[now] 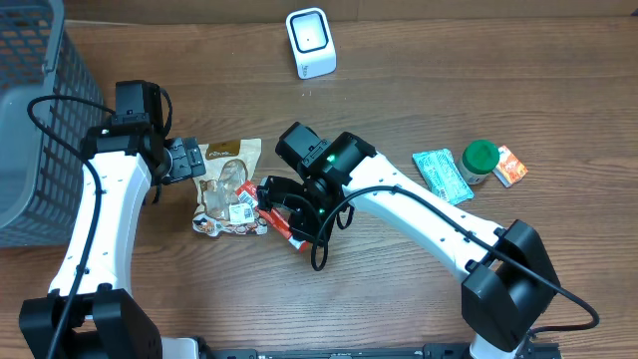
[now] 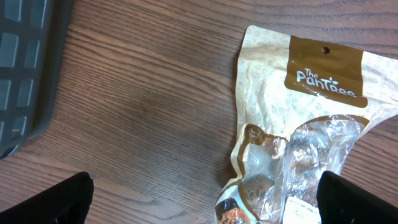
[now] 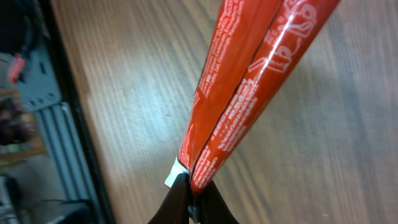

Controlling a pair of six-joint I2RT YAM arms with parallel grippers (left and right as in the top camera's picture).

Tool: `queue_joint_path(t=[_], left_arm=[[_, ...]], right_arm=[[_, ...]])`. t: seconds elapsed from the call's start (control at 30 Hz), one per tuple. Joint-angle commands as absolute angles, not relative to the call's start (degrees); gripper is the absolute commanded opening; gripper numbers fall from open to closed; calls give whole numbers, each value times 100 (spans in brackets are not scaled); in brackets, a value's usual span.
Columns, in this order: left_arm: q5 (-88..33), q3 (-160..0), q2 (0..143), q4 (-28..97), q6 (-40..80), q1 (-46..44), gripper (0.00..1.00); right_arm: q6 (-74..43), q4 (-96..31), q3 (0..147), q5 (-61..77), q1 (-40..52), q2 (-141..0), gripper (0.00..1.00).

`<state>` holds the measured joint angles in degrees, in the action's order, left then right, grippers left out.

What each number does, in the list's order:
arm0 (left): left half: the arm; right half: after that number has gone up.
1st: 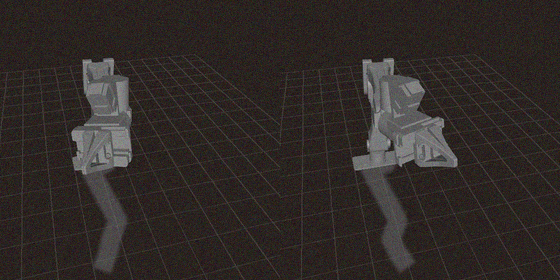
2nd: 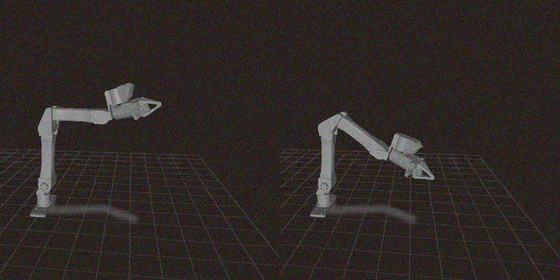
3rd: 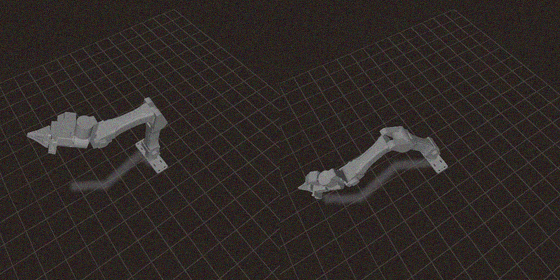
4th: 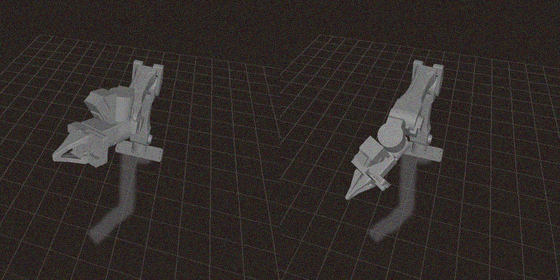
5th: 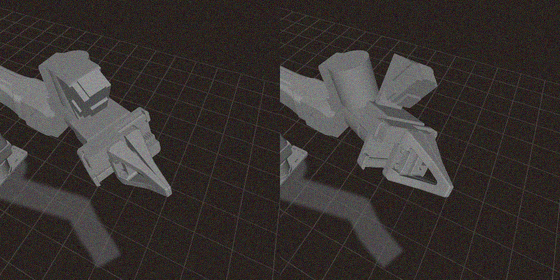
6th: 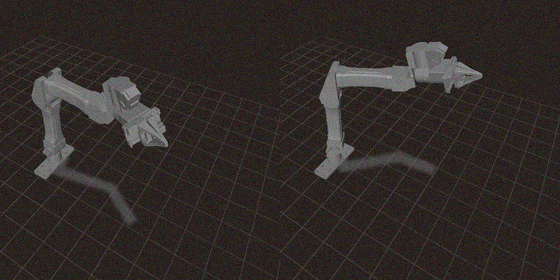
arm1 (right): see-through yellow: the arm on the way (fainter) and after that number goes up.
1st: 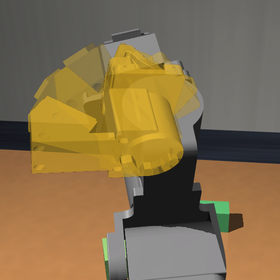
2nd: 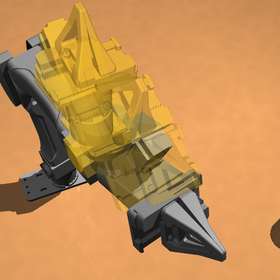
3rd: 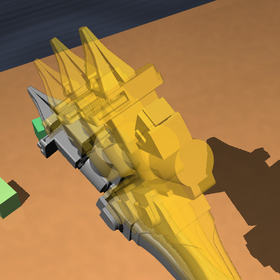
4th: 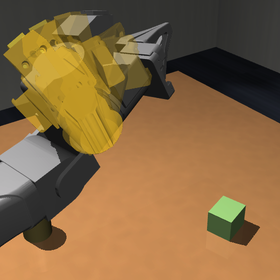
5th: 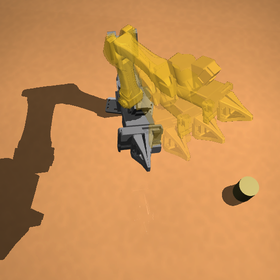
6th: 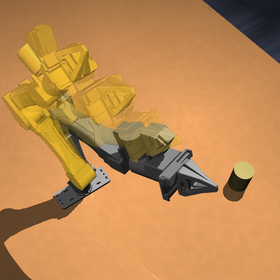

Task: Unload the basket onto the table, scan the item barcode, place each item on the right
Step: 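Grasp the red snack stick with the right gripper and lift, then hold the red snack stick at the white scanner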

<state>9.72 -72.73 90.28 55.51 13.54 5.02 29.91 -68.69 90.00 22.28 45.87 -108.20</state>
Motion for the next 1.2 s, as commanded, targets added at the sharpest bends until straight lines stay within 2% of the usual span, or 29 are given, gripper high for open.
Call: queue_joint_path(t=[0.0, 0.23, 0.43, 0.63, 0.73, 0.77, 0.9, 1.17], left_arm=[[1028, -7306, 9065, 5542, 1376, 523, 100], [1031, -7306, 9065, 5544, 1376, 523, 100], [1028, -7306, 9065, 5544, 1376, 523, 100], [1028, -7306, 9065, 5544, 1376, 523, 100], [1028, -7306, 9065, 5544, 1376, 523, 100], [1031, -7306, 9065, 5546, 1376, 523, 100], [1028, -7306, 9065, 5544, 1376, 523, 100], [1028, -7306, 9065, 5544, 1376, 523, 100]], right_arm=[[3428, -6871, 9011, 1693, 4438, -10737, 4], [3238, -6790, 9159, 1197, 4250, -10737, 4], [3002, -6956, 10106, 12, 3970, -10737, 3], [3052, -6764, 11214, -1730, 3795, -10737, 3], [3511, -6095, 11441, -2661, 3747, -10737, 3], [4010, -5494, 11441, -3140, 3706, -10748, 3], [5105, -4278, 11439, -3599, 3573, -10945, 3], [5841, -2191, 11439, -4313, 3282, -11690, 3]])
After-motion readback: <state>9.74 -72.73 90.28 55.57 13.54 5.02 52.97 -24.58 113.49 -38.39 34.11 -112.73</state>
